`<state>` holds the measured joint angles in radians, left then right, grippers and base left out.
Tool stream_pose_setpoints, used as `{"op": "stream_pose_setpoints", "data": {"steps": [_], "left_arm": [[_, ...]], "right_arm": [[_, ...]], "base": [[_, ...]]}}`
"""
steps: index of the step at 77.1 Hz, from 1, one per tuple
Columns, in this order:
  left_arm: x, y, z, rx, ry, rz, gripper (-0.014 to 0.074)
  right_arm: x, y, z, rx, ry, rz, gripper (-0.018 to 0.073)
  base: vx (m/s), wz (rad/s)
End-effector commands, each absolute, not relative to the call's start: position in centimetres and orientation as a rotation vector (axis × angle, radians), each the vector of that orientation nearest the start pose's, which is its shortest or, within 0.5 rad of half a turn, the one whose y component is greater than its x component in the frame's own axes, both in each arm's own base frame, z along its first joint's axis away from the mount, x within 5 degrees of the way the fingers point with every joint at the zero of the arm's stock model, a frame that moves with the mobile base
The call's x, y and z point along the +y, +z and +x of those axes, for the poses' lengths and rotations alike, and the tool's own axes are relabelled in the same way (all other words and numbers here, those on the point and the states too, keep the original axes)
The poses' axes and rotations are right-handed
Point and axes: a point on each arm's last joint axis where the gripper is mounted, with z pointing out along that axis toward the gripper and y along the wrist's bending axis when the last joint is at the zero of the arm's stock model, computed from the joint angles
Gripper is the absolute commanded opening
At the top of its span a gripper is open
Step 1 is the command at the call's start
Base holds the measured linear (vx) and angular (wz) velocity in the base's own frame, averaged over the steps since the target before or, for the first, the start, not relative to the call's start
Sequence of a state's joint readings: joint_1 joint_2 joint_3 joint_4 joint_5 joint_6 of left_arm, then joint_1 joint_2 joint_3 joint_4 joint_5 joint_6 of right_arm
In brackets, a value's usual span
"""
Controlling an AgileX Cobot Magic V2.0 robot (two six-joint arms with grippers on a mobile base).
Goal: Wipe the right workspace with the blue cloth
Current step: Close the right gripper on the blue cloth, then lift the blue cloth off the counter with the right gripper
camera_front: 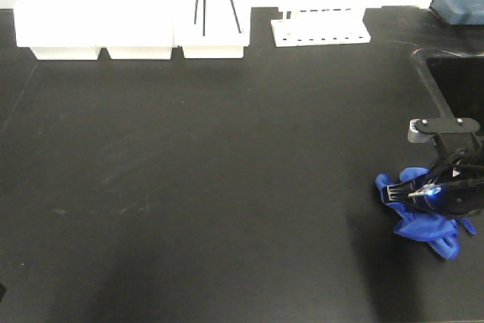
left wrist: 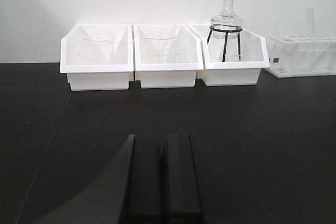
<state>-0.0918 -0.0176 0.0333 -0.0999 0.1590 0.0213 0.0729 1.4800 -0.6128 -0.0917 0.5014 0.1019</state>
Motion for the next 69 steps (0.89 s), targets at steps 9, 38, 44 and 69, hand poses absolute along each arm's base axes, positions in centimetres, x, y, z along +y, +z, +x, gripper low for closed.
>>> {"op": "stream_pose_setpoints", "data": {"steps": [9, 38, 44, 69], "left_arm": [[-0.6, 20.5, 5.4, 1.541, -0.144, 0.014, -0.0006], [-0.6, 20.5, 5.4, 1.541, -0.144, 0.014, -0.0006], [-0.6, 20.5, 5.4, 1.541, -0.144, 0.014, -0.0006], [-0.6, 20.5, 5.4, 1.541, -0.144, 0.014, -0.0006]], "right_arm": [[1.3, 18.3, 23.8, 2.724, -0.042, -0.082, -0.0009], [1.0, 26.3, 19.4, 2.413, -0.022, -0.054, -0.0004], [0.8, 28.0, 17.8, 2.338, -0.018, -0.048, -0.0004], [0.3, 32.2, 10.0, 2.120, -0.004, -0.039, -0.0004]], "base": [[0.00, 0.00], [0.00, 0.00], [0.00, 0.00], [0.00, 0.00]]}}
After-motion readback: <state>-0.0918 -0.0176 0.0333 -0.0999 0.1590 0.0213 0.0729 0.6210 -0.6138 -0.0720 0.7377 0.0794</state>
